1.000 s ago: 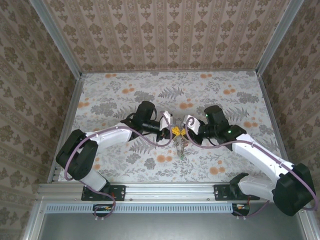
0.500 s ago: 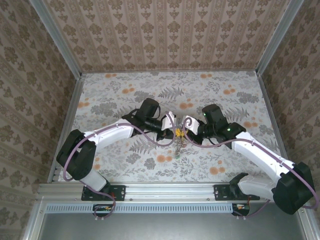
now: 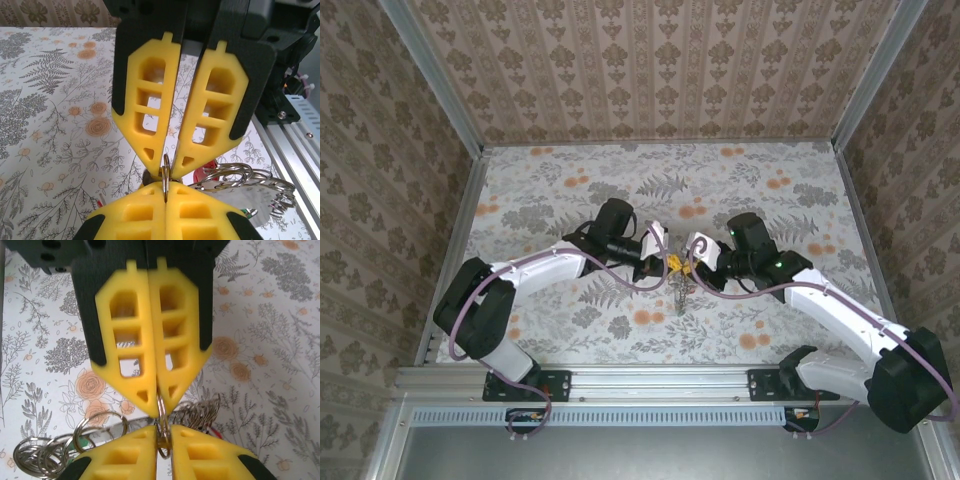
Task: Put the keys on the keyring
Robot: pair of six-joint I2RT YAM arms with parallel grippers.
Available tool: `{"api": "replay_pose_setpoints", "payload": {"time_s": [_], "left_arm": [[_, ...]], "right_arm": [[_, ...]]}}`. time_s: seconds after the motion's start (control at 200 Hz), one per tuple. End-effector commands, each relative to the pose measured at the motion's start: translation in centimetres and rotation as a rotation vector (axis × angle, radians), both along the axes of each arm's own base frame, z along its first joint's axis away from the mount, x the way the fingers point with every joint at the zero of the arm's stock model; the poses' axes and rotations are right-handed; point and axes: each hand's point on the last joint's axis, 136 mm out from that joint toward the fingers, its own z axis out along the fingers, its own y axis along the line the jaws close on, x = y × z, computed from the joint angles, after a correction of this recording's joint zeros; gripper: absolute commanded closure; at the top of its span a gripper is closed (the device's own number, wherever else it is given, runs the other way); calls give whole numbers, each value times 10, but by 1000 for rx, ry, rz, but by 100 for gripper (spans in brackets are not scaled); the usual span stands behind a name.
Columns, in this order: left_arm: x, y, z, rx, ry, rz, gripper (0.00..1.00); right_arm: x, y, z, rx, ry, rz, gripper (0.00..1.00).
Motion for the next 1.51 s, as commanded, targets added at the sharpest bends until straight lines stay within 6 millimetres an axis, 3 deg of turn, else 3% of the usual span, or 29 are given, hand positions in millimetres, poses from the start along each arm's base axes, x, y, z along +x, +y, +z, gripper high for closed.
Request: {"api": "replay_pose_setpoints", "payload": {"time_s": [0.0, 0.205, 0.315, 0.54, 0.635, 0.84, 1.155, 1.5], "left_arm": [[-6, -3, 34, -134, -10, -70, 100], [-8, -2, 35, -136, 2, -88, 100], [-8, -2, 33, -127, 3, -80, 100], [-2, -1, 31, -112, -20, -45, 100], [-2, -1, 30, -107, -25, -39, 100], [-1, -1, 29, -106, -23, -39, 100], [-2, -1, 31, -109, -24, -42, 100], [-2, -1, 33, -111, -25, -42, 100]], "right_arm": [[-2, 5, 4, 68, -2, 14, 84], [2, 4, 8, 94, -8, 12, 86], [5, 3, 15, 102, -25, -1, 80], [-1, -21, 4, -35, -57, -41, 72], [-6, -22, 13, -20, -79, -29, 68], [-7, -8, 41, 96, -119, 18, 67], [-1, 9, 39, 133, -65, 74, 73], [8, 6, 33, 96, -79, 45, 96]]}}
